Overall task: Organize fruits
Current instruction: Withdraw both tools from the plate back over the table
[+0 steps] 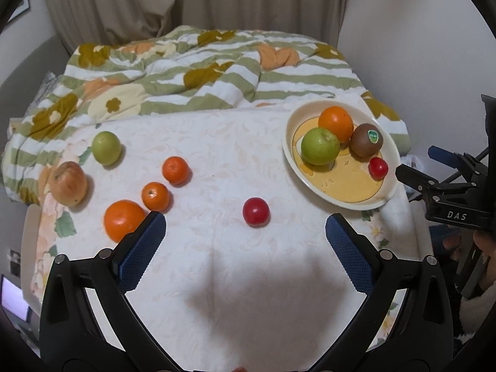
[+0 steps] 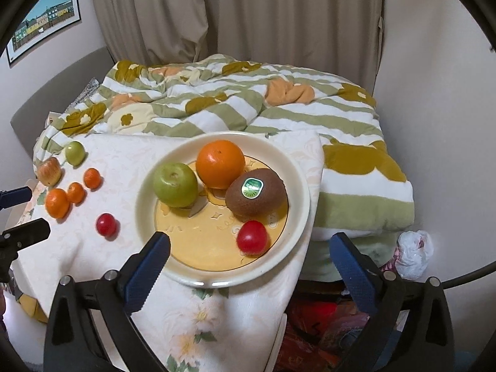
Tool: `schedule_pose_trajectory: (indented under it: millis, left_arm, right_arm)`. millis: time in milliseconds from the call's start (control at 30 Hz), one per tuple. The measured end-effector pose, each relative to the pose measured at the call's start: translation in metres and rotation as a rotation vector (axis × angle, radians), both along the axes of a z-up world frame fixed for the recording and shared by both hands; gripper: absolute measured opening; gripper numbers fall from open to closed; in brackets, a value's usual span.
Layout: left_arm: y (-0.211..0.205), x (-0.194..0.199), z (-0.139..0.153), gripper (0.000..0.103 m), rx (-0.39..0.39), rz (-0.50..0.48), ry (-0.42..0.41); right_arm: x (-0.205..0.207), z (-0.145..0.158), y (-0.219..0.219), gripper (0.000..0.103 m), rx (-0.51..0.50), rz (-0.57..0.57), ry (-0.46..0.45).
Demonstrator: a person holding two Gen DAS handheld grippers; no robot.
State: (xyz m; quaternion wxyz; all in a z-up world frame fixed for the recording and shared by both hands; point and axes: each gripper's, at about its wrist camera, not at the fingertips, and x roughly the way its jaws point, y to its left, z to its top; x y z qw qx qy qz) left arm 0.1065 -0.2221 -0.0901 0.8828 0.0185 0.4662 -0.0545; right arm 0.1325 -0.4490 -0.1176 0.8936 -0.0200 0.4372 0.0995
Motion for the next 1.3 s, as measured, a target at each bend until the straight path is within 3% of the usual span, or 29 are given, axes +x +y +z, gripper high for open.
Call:
schedule_pose_trajectory:
  millis: [300, 733, 967, 1300]
  left_arm:
    - [0.021, -0.032, 0.040, 0.103, 0.031, 0.053, -0.078]
    - [0.111, -0.065, 0.064, 0.103, -0.022, 0.142, -0.139]
    - [0.163, -0.050, 0.065, 0.103, -0.024, 0.080, -0.122]
    - [0.210, -0.008, 0.046, 0.103, -0.036, -0.087, -0.051]
  right_arm:
    - [-0.018, 0.038, 0.002, 0.103, 0.022, 0.004, -0.005]
    - [-0.043, 0.086, 0.048, 0.103, -0.033, -0.025, -0.092]
    - [-0.046, 0.082, 0.095, 0.103, -0.023, -0.074, -0.073]
    - [-0.038, 0.056, 0.159, 0.102, -0.005, -0.179, -0.014]
